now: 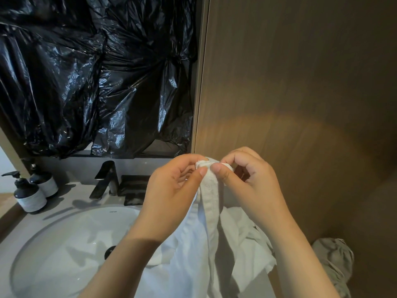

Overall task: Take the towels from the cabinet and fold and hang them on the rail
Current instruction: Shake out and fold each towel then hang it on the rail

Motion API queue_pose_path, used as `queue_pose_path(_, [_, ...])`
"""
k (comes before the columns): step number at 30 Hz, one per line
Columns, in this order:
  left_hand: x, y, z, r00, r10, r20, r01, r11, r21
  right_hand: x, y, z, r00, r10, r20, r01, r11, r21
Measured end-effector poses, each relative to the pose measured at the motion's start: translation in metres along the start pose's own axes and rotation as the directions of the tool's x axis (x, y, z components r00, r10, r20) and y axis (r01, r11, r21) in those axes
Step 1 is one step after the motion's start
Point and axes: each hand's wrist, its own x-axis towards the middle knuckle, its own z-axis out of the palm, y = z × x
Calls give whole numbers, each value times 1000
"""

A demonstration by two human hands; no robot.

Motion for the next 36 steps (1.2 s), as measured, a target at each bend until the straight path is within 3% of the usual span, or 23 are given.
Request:
queue_pose_path(5, [39,4,-17,994,76,-74,-60,978,200,20,-5,-20,989,-91,116,104,988,-111])
queue_pose_path(16, [145,5,-53,973,82,-218,43,858,511,57,3,-68,971,-122,206,121,993,20])
queue_pose_path(20, [173,-3,-63,963,109,-247,50,827,560,66,29,-86,984,-73,164,104,976,-189])
queue_pose_path(25, [182,-24,-78,959,83,-270,84,828,555,67,60,-102,981,-55,186,159,778,-608])
queue_pose_path(32, [193,-34,-87,957,102,-273,88,791,606,84,75,-135,990,-76,122,143,586,-798])
queue_pose_path(36, [202,-32,-86,955,100,-279,97,786,611,108,60,-143,995,-87,43,74,385,-920])
